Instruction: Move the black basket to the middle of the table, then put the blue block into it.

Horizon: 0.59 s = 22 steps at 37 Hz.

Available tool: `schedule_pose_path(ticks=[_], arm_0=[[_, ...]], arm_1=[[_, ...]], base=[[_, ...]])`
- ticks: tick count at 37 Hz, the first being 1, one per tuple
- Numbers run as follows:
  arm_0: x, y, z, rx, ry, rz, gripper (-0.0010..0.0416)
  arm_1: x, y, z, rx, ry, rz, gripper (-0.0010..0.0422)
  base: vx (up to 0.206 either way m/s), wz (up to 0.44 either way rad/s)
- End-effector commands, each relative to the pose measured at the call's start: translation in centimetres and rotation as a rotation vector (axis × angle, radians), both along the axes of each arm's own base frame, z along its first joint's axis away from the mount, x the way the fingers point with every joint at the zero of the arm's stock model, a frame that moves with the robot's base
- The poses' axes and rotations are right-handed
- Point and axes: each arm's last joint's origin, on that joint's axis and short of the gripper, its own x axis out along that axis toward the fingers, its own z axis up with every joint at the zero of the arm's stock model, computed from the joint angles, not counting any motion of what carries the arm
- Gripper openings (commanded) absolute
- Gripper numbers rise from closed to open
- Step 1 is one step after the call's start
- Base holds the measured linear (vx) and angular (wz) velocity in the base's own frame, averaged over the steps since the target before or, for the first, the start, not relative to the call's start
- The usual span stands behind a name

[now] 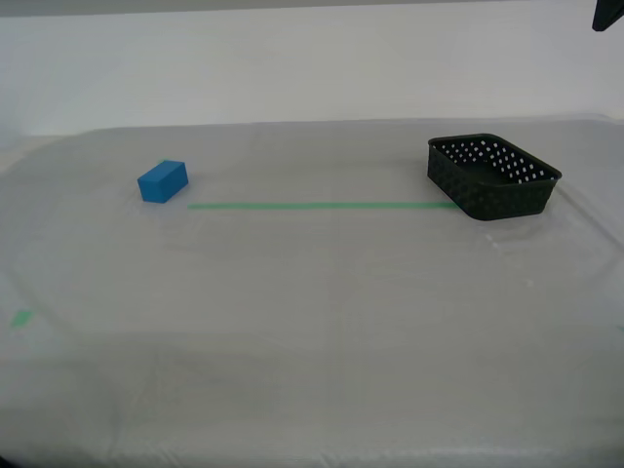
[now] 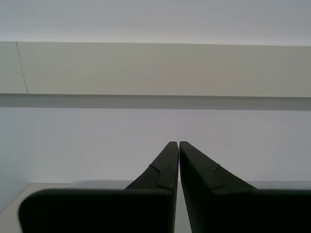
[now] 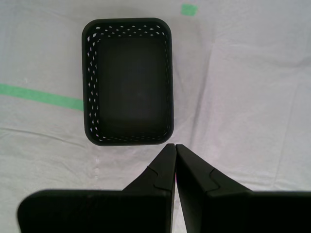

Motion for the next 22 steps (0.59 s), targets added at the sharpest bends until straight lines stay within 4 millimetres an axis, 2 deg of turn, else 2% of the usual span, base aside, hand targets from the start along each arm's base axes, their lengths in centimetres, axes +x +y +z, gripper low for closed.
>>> schedule_pose_path(ticks=[1, 18, 22], arm_0=[[-0.06, 0.03, 0.00, -0.002, 0.006, 0.000, 0.0003], [-0.23, 0.04, -0.07, -0.018, 0.027, -0.039, 0.0005], [-0.16, 0.06, -0.05, -0.024, 0.018, -0.032, 0.0038]], arm_1=[[-0.01, -0.01, 0.06, 0.002, -0.005, 0.001, 0.0000], [-0.01, 0.00, 0.06, 0.002, -0.005, 0.001, 0.0000], [-0.01, -0.01, 0.06, 0.002, -0.005, 0.001, 0.0000]], base=[[0.000, 0.000], [0.000, 0.000], [0.000, 0.000]])
